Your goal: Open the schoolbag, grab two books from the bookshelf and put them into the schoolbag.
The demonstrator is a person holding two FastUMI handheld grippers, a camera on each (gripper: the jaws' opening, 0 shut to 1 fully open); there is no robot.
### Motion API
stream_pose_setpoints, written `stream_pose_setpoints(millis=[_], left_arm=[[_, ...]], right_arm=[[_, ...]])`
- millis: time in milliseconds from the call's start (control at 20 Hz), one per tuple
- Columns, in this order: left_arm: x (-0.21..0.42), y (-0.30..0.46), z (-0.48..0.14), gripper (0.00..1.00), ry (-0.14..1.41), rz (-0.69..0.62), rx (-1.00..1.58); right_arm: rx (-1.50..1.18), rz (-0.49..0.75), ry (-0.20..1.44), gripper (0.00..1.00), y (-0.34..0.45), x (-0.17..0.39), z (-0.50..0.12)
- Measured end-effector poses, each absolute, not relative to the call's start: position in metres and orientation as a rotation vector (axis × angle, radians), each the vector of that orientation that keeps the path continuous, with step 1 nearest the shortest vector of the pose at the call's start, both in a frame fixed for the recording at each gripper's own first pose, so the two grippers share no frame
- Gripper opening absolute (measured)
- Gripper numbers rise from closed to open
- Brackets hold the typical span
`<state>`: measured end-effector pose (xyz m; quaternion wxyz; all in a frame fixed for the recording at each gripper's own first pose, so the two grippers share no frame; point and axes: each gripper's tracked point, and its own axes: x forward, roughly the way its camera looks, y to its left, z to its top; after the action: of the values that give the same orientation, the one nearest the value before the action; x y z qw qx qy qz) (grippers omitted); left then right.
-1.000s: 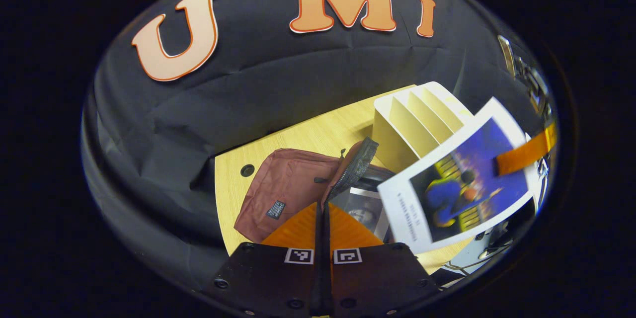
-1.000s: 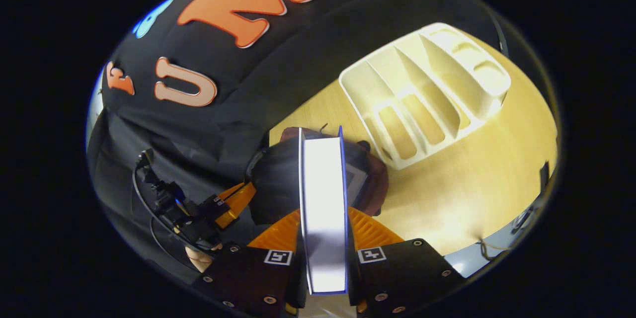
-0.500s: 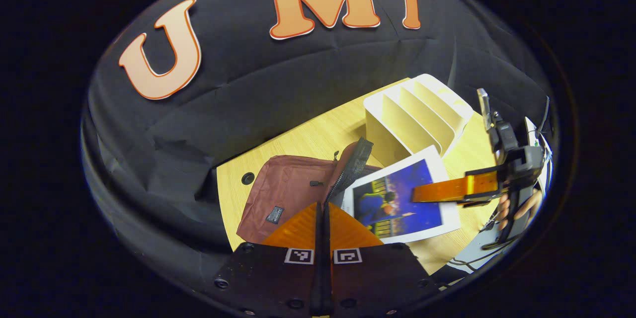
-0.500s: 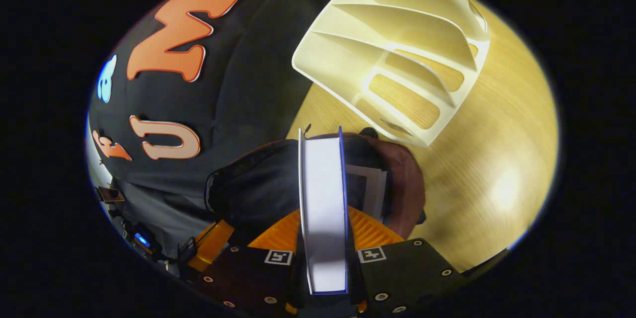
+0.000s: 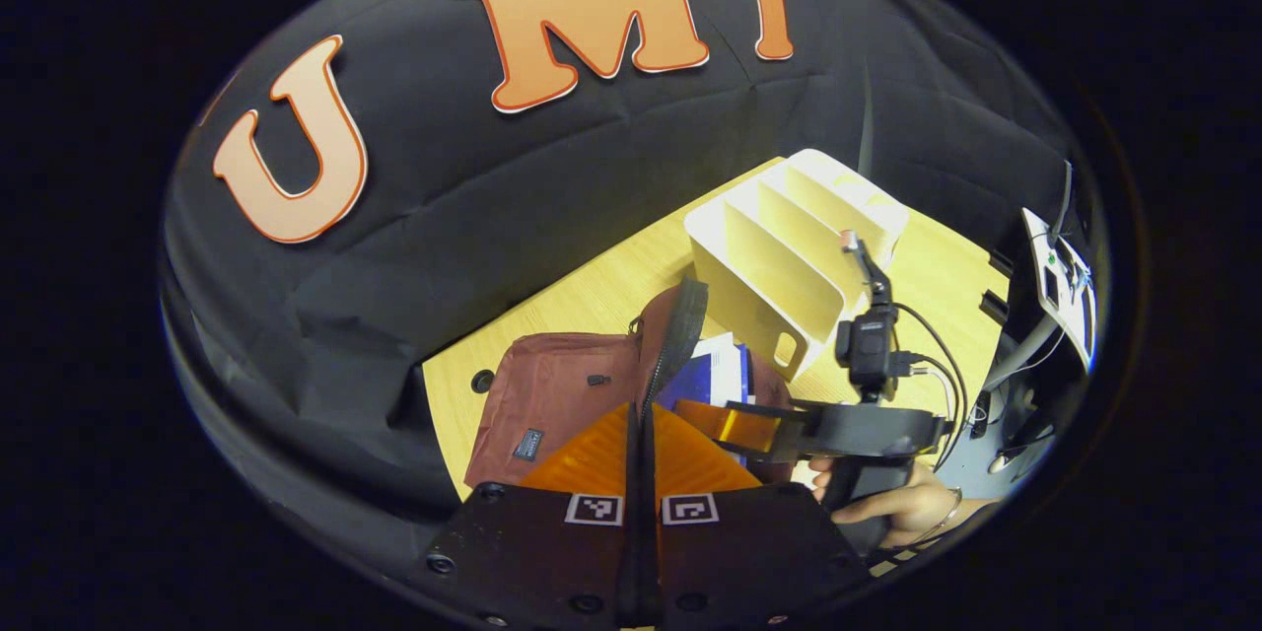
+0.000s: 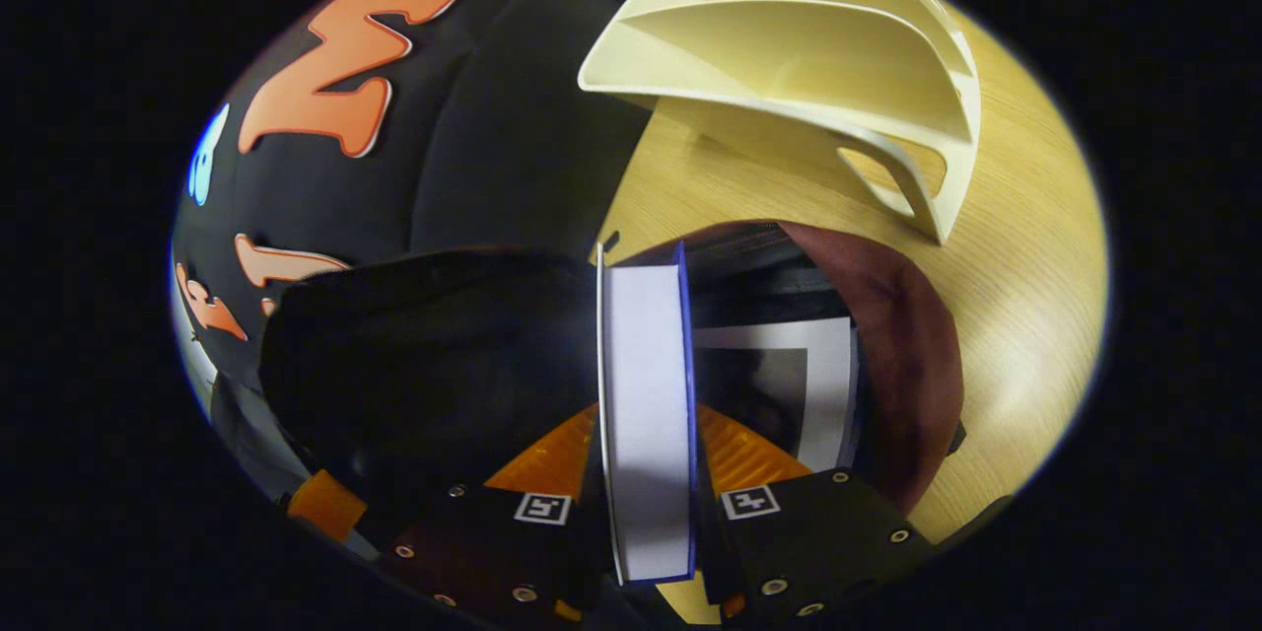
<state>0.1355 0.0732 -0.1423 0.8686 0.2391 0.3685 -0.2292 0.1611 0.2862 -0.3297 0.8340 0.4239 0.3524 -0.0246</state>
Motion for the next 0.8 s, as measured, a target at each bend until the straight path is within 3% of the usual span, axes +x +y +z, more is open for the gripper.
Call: stream_pose_setpoints(millis=[100, 200, 250, 800], left_arm=[[0.137, 0.080, -0.146, 0.01, 0.789, -0.471, 0.496], [0.136, 0.079, -0.149, 0.01, 0.792, -0.475, 0.486], [0.135, 0.080, -0.149, 0.01, 0.792, -0.476, 0.486], [0.112, 0.069, -0.159, 0.00, 0.787, -0.506, 0.501]], right_arm=[[0.830, -0.102, 0.846, 0.47, 0.280, 0.145, -0.353], [0.801, -0.104, 0.901, 0.90, 0.277, 0.134, -0.361], [0.796, -0.107, 0.907, 0.97, 0.276, 0.131, -0.362], [0.765, -0.146, 0.779, 0.98, 0.159, 0.108, -0.288]])
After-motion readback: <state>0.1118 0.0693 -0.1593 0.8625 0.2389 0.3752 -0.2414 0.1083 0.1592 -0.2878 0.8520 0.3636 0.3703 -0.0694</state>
